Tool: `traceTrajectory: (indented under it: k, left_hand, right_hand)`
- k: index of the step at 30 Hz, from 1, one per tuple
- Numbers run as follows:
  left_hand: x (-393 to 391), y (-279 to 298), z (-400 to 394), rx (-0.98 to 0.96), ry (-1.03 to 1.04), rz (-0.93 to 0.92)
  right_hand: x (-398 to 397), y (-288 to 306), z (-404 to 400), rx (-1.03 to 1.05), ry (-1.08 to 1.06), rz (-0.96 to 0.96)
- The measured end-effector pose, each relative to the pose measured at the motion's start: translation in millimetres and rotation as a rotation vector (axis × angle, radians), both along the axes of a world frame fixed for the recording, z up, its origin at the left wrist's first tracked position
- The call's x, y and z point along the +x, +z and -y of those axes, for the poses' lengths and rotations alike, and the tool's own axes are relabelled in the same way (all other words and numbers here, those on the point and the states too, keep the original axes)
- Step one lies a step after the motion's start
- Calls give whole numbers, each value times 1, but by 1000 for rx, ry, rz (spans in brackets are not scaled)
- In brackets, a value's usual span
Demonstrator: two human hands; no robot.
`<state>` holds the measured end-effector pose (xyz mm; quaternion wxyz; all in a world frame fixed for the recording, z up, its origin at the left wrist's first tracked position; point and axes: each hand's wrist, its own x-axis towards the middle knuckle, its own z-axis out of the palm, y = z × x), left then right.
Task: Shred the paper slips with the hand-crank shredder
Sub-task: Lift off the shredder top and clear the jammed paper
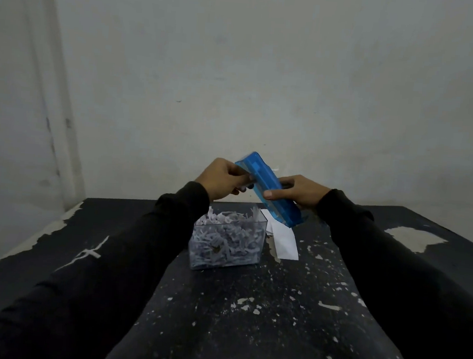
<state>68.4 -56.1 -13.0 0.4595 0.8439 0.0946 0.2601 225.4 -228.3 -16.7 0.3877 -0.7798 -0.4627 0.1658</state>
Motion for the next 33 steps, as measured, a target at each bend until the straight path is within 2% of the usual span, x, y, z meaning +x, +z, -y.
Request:
traceTrajectory:
  k: [9,13,16,20,22,26,33]
  left_hand:
    - [-6,4,-7,221,35,-63]
    - [-11,2,-9,253,60,-50]
    - [-20,-7,-19,268,47,-88]
    - [-32,-20,-30,214,46,-55]
    - [-27,-19,-24,300,1,-127]
    - [-18,-19,-14,599,-10,-389]
    - [-1,-29,-3,704,78,-526]
  right_hand:
    - [-2,-5,-4,28,33,-39]
    - [-7,-9,-9,65,46,-95]
    - [8,-3,4,201,-78,-190]
    - [19,8,23,113,-102,-151]
    - [19,5,24,111,-111,-169]
    - [16,-3,17,83,-127,-145]
    - [11,-13,14,60,-101,-94]
